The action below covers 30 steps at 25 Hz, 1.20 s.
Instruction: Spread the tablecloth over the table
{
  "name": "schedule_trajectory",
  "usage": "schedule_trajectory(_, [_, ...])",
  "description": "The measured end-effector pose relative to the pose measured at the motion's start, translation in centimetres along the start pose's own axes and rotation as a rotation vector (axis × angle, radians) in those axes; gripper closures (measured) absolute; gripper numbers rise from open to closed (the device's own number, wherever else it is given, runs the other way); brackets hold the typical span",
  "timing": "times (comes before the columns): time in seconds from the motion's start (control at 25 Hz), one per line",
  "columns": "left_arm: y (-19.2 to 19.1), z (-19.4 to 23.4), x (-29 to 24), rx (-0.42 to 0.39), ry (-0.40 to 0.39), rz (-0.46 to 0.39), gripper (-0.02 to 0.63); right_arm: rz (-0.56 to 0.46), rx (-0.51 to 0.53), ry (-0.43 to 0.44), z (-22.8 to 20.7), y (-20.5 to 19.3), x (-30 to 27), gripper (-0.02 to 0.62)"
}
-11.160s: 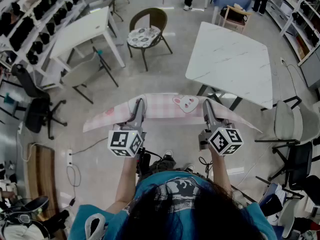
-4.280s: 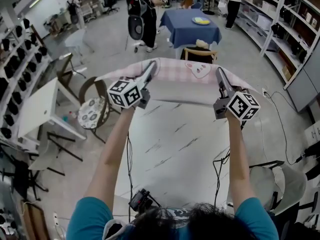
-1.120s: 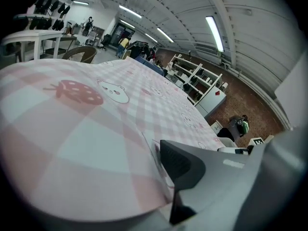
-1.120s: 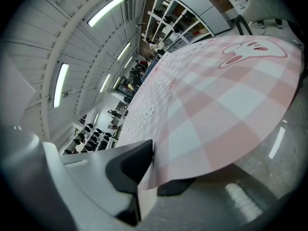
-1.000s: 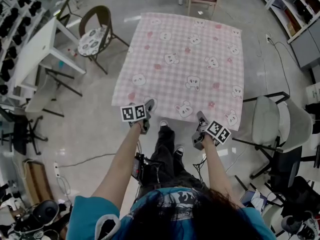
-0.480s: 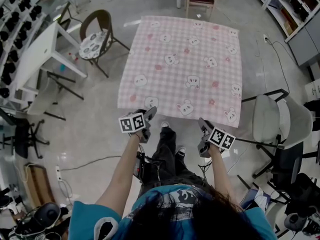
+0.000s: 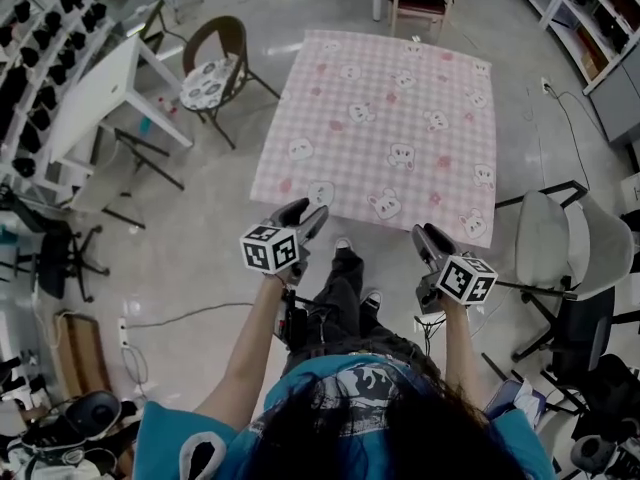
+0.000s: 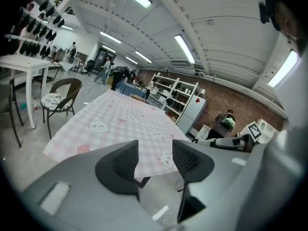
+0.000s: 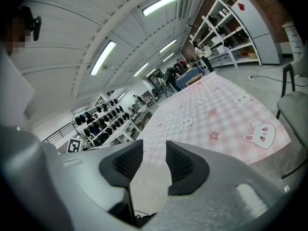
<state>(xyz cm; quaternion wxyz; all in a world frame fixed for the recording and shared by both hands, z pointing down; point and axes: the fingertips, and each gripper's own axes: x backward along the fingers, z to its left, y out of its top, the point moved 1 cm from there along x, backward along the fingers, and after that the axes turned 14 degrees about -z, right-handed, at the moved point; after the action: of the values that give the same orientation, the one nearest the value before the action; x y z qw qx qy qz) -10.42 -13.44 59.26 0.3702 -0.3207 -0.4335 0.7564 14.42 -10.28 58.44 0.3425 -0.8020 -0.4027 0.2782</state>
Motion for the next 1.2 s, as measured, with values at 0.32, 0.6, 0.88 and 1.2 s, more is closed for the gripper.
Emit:
schedule_trajectory(0.32, [5.2,-10.1,2.0,-0.132,-0.195,-0.117,0.440,-0.103,0.050,0.183,7.5,4.1,1.5,0.459])
schedule_trajectory(0.6, [7.1,-16.0,3.9,-0.213,-0.273,-0.178,0.519,-0.131,0.105,0.260,11.7,5.8,3.3,0.463])
schedule_trajectory(0.88, [7.4,-18.0,4.1,-0.235,-0.311,-0.185,0.576,-0.146,0.155,0.282,13.9,6.3,4.2,0.489])
schedule_trajectory(1.2, [8.3,-19.5,4.0,-0.268,-0.359,-0.168,0.591,-0.170,0.172,0.265,14.8,6.9,4.4,0.583])
